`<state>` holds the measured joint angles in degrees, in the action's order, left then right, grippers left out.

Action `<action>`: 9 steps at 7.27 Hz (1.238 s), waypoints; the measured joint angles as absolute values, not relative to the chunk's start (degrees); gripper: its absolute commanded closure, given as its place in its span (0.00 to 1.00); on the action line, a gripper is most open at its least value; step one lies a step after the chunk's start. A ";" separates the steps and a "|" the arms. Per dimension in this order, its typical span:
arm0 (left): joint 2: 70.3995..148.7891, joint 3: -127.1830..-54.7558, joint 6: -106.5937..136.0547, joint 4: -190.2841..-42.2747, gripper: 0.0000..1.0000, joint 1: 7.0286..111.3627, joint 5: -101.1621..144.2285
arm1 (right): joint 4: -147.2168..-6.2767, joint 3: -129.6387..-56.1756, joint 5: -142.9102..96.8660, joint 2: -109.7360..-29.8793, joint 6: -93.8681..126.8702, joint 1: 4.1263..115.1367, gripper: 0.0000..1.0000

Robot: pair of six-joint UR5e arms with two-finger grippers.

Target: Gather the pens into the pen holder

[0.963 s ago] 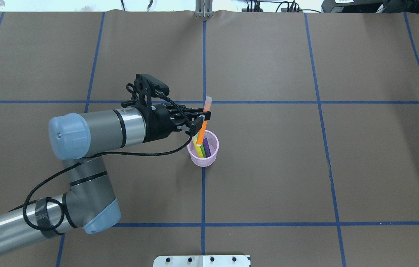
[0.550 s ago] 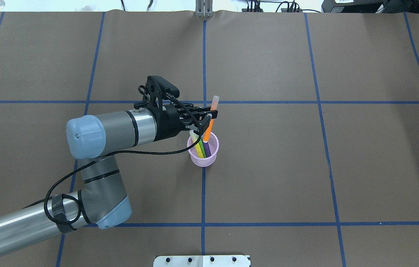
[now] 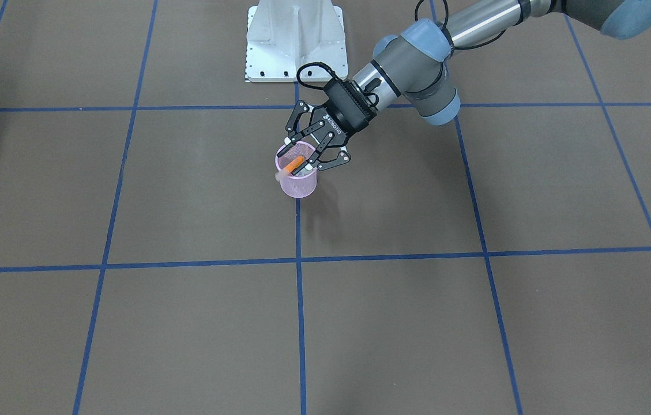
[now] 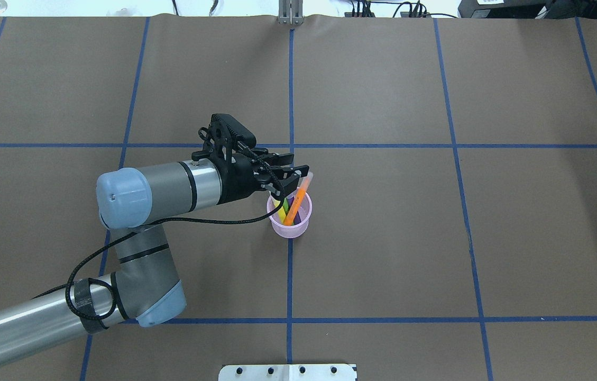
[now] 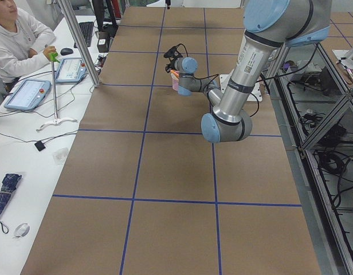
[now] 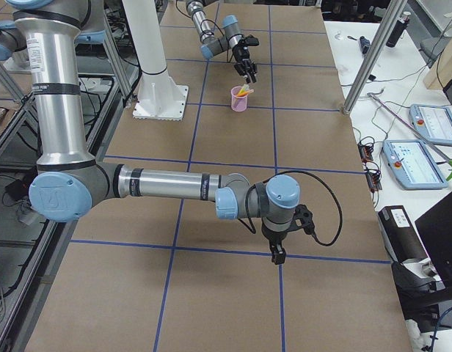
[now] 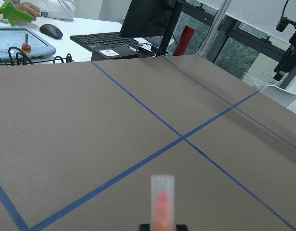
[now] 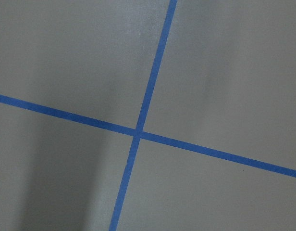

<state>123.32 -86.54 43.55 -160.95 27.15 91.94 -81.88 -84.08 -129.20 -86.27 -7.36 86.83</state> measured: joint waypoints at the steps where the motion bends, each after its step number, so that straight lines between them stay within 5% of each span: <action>1: 122.96 -86.72 43.85 -161.08 0.00 27.22 91.88 | -81.92 -84.02 -129.22 -86.58 -7.33 86.86 0.00; 4: 118.00 -89.76 43.90 -151.32 0.00 33.43 100.49 | -81.91 -83.02 -129.35 -88.95 -7.24 88.96 0.00; 9: 102.09 -96.34 11.14 -118.84 0.00 64.37 129.76 | -81.39 -82.94 -129.08 -92.96 -7.52 89.67 0.00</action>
<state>102.09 -96.34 11.14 -118.84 64.37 129.76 -81.39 -82.94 -129.08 -92.96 -7.52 89.67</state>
